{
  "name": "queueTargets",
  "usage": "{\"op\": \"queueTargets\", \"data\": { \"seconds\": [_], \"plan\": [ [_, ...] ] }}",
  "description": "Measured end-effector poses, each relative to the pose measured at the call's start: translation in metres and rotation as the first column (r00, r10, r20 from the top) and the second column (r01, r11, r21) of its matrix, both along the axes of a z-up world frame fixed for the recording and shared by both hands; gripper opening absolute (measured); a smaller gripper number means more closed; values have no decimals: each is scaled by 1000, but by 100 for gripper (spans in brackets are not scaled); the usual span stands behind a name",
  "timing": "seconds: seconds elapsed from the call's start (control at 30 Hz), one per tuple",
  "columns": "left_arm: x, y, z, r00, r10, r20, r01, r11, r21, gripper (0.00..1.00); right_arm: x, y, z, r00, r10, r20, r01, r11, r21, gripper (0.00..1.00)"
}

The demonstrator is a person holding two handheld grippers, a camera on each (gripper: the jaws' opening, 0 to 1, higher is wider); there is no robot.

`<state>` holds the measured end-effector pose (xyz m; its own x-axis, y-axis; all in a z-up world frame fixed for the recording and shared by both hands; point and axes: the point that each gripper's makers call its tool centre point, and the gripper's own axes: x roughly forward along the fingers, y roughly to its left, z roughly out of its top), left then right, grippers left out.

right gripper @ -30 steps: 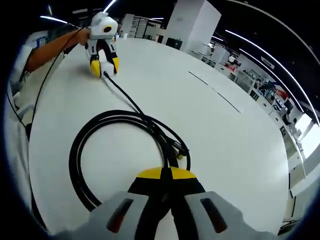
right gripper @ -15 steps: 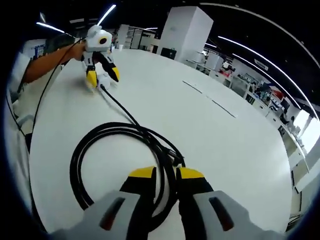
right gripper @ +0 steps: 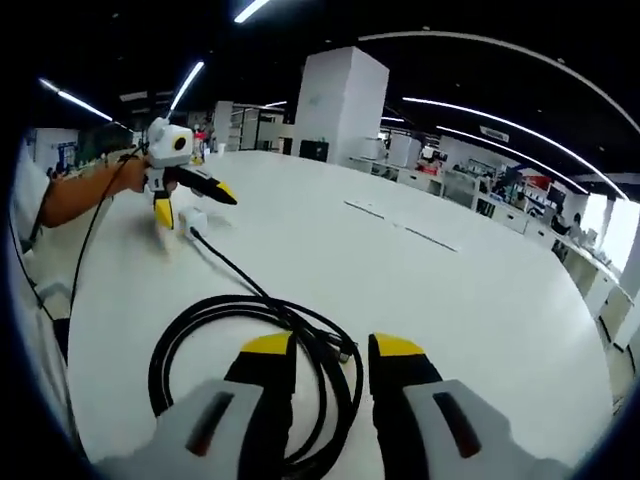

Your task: Plug the desk Type‑C cable into the charger adapter.

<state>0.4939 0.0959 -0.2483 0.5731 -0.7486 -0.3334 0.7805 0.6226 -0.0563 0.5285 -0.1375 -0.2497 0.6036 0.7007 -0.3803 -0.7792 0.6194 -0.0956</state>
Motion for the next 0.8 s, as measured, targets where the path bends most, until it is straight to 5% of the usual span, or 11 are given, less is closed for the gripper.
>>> {"op": "queueTargets", "data": {
  "seconds": [0.3,0.8],
  "plan": [
    [3,7,22,993,58,105,-50,995,-81,91,9,2,15,999,-39,-4,39,988,151,47],
    [9,31,31,973,206,109,-180,962,-205,100,8,1,38,996,-84,45,64,939,337,77]
  ]
}}
